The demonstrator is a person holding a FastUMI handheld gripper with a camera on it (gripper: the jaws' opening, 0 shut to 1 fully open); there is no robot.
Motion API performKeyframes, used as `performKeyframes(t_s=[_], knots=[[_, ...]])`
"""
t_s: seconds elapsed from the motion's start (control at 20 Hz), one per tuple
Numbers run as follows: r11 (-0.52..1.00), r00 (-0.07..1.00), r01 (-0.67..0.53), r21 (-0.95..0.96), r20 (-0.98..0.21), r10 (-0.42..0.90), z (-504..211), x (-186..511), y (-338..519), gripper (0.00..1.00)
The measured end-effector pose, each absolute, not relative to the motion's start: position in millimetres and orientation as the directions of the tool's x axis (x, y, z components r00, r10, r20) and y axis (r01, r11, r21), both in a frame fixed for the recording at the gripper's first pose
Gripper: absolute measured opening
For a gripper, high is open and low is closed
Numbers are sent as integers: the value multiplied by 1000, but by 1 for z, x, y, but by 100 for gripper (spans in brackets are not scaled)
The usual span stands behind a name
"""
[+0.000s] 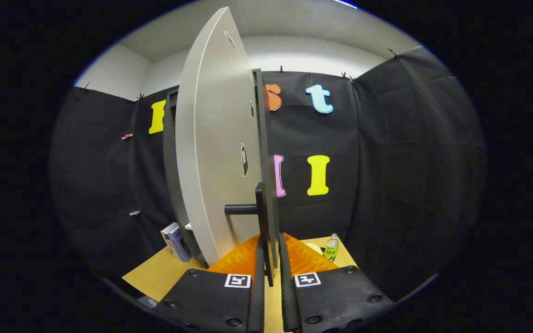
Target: Open the shoe cabinet door, grab the shoes and put them into the shoe cabinet, then close the shoe cabinet door.
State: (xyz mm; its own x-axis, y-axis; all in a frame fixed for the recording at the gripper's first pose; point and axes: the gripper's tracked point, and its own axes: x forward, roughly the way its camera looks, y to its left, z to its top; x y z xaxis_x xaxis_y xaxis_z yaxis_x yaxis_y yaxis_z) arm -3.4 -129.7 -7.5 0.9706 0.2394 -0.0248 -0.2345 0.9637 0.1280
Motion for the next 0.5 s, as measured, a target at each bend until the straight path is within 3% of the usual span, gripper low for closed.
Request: performKeyframes(t_s=[0.5], knots=[[969,974,-215,123,-38,221,-14,-8,-132,20]])
